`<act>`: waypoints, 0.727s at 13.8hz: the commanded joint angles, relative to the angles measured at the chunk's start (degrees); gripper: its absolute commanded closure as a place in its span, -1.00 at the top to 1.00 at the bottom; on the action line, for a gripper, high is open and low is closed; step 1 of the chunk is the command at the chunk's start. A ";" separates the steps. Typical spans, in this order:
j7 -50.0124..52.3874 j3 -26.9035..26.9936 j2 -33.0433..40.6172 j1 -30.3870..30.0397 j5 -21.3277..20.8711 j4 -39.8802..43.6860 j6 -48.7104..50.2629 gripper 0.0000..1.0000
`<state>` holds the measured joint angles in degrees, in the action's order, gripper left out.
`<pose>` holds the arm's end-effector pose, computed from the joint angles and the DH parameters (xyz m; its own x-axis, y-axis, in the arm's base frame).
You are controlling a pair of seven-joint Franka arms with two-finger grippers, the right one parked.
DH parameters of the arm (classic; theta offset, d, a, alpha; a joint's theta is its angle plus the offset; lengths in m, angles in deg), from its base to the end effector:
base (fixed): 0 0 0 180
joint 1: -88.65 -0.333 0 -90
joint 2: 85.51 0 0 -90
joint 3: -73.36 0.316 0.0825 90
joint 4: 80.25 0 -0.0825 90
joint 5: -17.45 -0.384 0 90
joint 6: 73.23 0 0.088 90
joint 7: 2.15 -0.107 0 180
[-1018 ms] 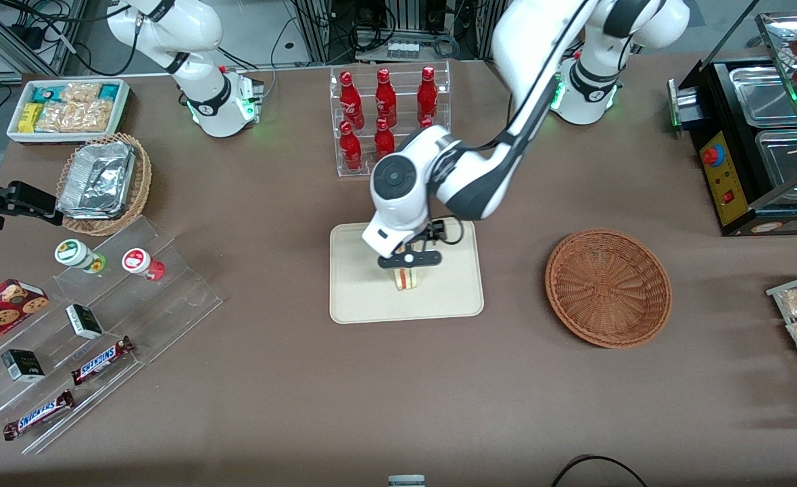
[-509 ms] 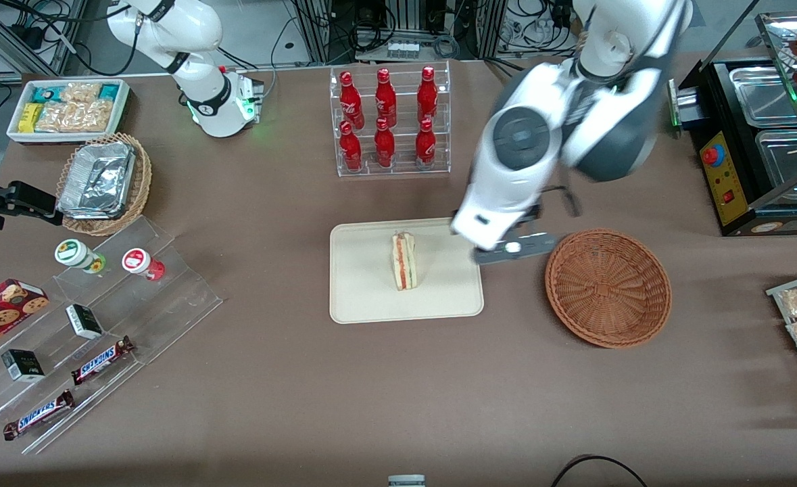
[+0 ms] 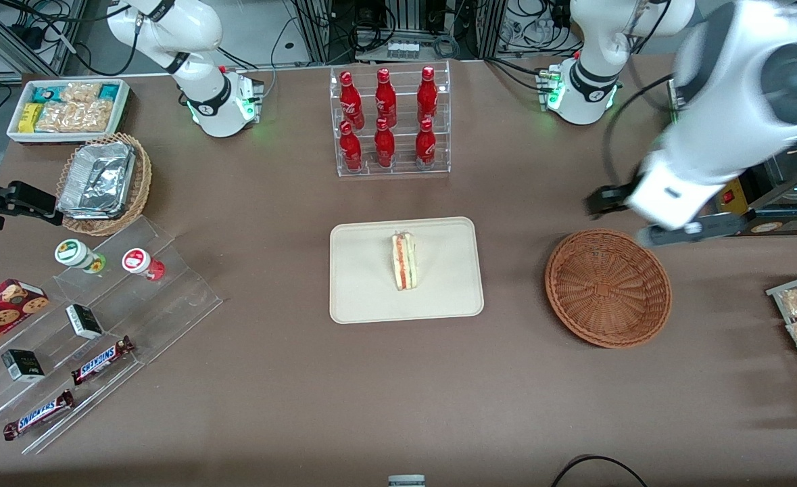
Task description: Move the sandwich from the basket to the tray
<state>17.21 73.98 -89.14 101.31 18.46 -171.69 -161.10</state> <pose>0.5531 -0.1201 0.5742 0.9840 0.1285 -0.1238 0.1263 -0.9917 -0.0256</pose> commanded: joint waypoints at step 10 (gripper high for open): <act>-15.40 -0.88 7.32 -11.78 -0.48 -4.46 0.06 1.00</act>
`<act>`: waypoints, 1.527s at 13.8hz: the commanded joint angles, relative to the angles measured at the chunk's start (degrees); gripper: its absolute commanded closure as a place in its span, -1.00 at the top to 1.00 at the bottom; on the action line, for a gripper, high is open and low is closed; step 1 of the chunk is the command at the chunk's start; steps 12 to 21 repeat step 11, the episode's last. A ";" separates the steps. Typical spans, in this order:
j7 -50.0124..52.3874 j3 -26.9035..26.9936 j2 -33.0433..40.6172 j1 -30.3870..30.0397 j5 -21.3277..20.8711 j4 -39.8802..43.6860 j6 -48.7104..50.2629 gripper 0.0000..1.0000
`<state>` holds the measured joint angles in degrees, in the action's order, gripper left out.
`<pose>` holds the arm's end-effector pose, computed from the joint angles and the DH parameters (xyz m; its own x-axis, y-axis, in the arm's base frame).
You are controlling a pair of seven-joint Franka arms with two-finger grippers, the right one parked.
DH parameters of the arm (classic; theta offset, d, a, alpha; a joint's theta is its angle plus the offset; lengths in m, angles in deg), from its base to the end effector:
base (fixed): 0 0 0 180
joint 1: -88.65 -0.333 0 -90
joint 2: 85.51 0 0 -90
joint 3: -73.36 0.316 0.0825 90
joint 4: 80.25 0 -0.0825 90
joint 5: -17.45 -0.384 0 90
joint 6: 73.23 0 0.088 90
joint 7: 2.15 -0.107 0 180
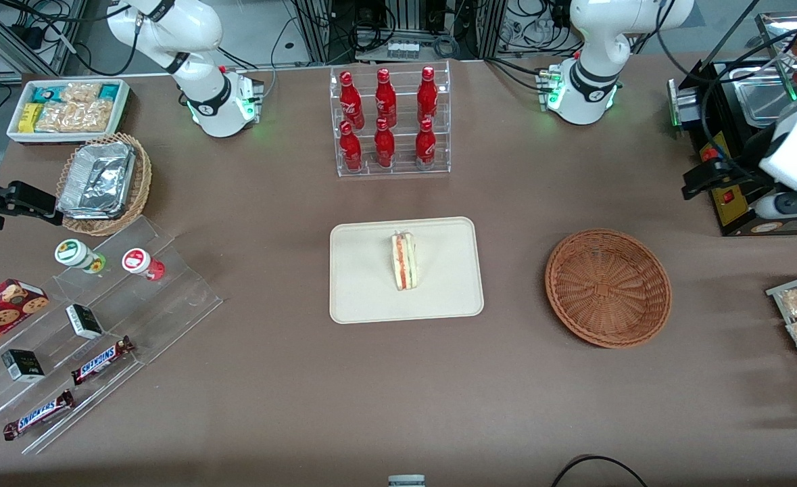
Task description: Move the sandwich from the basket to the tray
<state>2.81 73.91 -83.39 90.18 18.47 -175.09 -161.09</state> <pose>0.5367 -0.0111 0.6020 0.9939 0.0688 -0.0860 0.0699 -0.9975 0.0107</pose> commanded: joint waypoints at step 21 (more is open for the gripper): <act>-3.20 -1.34 -2.47 2.87 -3.48 3.70 0.50 1.00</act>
